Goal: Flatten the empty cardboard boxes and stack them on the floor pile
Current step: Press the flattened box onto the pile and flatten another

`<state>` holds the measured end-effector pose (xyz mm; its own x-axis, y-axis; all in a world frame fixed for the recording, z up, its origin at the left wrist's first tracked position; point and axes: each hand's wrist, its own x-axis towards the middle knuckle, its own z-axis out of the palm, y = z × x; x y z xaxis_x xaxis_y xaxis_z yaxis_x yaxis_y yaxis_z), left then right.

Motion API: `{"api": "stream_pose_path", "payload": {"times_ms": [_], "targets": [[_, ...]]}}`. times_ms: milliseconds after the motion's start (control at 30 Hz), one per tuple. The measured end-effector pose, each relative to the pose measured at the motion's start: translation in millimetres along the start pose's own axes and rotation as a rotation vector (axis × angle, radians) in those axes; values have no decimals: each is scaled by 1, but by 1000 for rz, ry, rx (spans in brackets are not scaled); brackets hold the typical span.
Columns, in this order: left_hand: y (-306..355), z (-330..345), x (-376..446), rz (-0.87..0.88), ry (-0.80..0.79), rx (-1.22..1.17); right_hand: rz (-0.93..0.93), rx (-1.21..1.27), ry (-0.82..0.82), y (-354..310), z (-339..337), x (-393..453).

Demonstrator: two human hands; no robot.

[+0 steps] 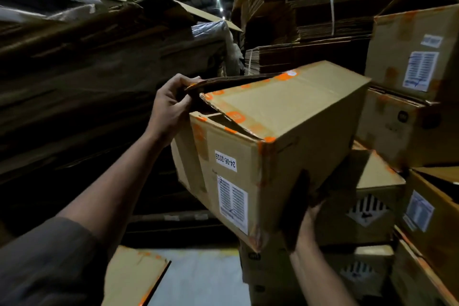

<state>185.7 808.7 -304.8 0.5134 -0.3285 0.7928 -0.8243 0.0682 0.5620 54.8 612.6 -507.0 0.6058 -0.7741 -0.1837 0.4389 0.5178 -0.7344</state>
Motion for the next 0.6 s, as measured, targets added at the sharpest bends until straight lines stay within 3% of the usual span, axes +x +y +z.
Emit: {"api": "stream_pose_path", "payload": {"times_ms": [133,333,500,600], "targets": [[22,-61,-48,16,105,60,-148,-97,-170,-2,13,-50],[30,-156,-146,-155,216,261,-288,-109,-485,-8,53,-109],[9,-174,-260,-489,576,102,-88,-245,-765,25,78,-132],[-8,-174,-323,-695,729,112,36,-343,-848,61,81,-139]]}}
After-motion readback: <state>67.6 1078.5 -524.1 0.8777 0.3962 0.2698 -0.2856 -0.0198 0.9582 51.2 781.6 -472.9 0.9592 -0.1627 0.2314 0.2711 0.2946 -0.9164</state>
